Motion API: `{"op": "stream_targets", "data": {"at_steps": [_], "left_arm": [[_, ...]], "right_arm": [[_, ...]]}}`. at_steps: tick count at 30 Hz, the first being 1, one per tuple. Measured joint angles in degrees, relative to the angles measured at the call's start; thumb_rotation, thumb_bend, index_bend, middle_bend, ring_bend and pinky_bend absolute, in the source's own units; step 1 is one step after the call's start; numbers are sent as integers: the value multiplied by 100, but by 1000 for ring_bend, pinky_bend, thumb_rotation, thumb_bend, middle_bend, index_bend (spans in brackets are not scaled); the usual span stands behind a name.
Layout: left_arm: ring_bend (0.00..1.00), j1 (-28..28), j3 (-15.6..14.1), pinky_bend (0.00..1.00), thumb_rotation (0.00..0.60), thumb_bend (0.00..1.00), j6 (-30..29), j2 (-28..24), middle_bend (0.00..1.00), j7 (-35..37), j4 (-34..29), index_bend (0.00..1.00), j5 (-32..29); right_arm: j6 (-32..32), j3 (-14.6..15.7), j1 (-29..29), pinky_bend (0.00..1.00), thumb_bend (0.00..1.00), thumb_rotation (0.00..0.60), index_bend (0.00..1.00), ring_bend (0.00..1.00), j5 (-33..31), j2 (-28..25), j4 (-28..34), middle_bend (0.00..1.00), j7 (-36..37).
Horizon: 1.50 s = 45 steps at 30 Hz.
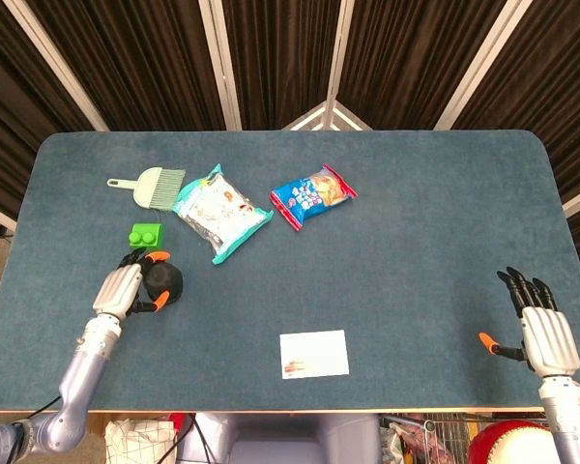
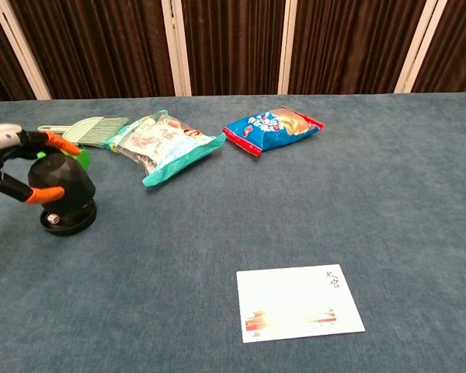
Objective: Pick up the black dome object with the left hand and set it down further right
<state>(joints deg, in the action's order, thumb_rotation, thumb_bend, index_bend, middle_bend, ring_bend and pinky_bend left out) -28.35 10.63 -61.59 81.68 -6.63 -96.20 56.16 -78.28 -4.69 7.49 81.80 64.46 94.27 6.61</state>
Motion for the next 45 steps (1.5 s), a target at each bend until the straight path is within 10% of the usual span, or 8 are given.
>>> {"op": "stream_targets", "data": {"at_steps": [8,37,45], "left_arm": [[0,-43,234,0,600,628,-209,-328,377,-55,-696,220,116],[0,-1128,231,0,600,611,453,802,292,-1222,209,203,-1327],[0,-1199,101,0,600,354,451,914,0,-1393,306,94,-1441]], "right_arm": [[-7,30,1,36,221,600,102,124,60,12,28,66,-19],[-58,18,-17,36,221,600,102,124,73,-28,-26,66,144],[-45,2,-10,36,222,600,102,124,50,-20,-68,66,205]]}}
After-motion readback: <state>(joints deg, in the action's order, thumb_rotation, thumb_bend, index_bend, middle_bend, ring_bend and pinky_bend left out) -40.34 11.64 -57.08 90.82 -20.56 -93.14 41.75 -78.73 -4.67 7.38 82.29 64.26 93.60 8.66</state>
